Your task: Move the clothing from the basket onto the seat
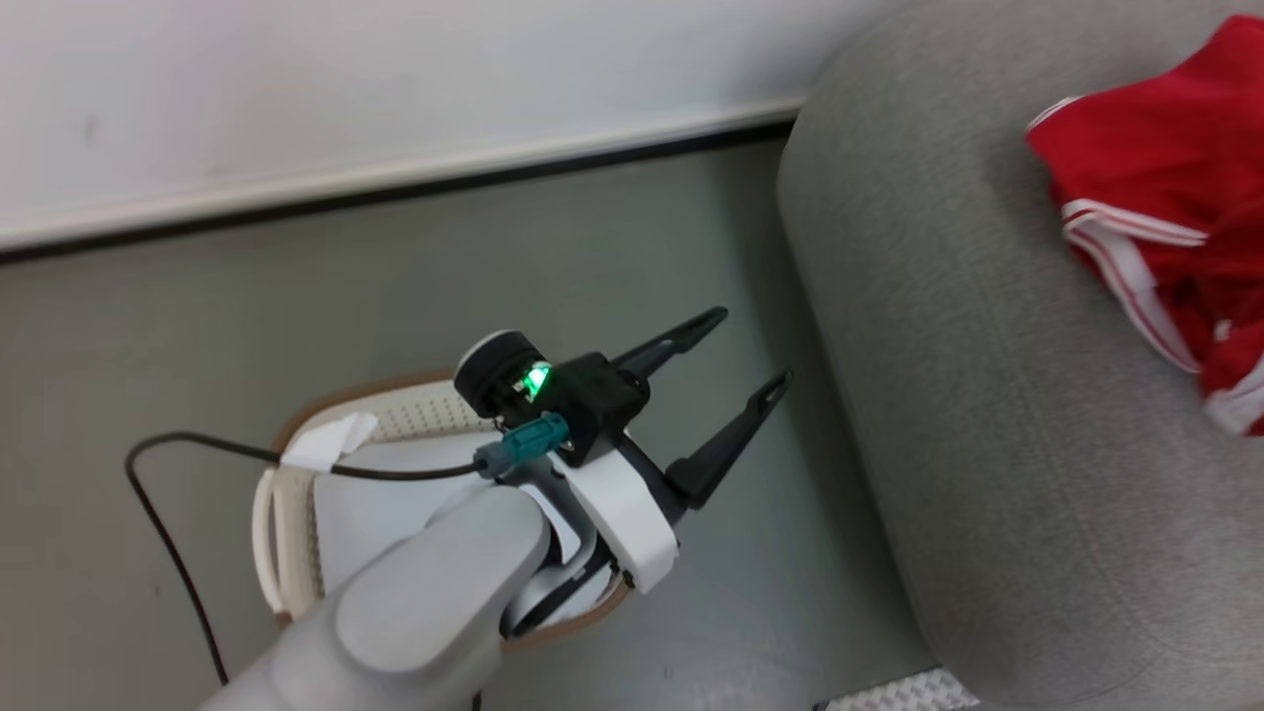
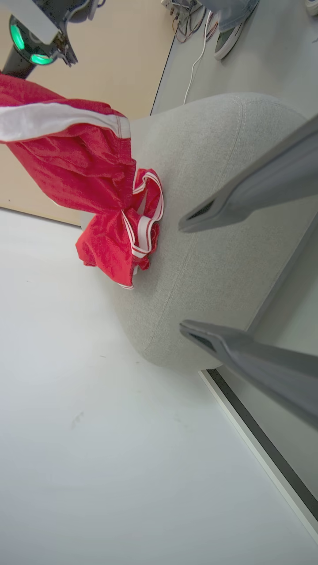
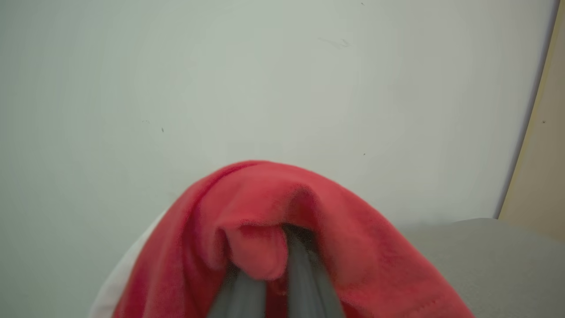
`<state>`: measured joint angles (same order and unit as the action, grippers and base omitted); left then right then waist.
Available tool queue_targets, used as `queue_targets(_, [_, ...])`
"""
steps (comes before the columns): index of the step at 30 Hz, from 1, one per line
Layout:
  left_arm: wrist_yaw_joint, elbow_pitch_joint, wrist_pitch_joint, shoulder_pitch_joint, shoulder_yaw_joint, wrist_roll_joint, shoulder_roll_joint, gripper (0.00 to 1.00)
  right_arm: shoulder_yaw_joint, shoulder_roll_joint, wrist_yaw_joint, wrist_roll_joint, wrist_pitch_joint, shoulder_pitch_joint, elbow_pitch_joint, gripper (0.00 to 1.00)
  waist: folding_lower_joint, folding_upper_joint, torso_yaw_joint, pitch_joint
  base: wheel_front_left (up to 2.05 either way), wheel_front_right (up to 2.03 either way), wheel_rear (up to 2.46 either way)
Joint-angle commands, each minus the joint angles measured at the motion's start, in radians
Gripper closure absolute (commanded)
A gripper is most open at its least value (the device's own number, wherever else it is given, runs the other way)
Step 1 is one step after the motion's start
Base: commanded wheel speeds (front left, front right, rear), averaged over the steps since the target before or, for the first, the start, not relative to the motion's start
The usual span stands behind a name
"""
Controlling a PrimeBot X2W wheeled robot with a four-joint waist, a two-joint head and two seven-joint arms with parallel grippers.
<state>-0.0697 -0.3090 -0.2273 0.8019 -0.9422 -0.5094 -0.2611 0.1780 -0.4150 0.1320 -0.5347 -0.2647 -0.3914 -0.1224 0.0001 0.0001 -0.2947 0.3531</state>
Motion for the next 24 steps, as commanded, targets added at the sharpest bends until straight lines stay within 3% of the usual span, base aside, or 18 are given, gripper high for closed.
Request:
queue_targets(1, [0.001, 0.008, 0.004, 0.02, 0.006, 0.015, -0.01, 0.0, 0.026, -0.018, -0.002, -0.008, 0.001, -0.028, -0.02, 1.0, -0.0001, -0.0001, 0.045, 0.07, 0.0, 0.0, 0.0])
queue_targets(14, [0.027, 0.101, 0.048, 0.105, 0.032, 0.045, -0.072, 0.0, 0.135, -0.173, -0.003, -0.12, 0.009, -0.205, -0.277, 1.0, -0.0001, -0.0001, 0.111, 0.286, 0.0, 0.0, 0.0])
queue_targets(24, [0.042, 0.134, 0.049, 0.125, 0.043, 0.042, -0.093, 0.0, 0.064, -0.27, -0.003, -0.159, 0.164, -0.272, -0.514, 1.0, -0.0001, -0.0001, 0.131, 0.346, 0.0, 0.0, 0.0])
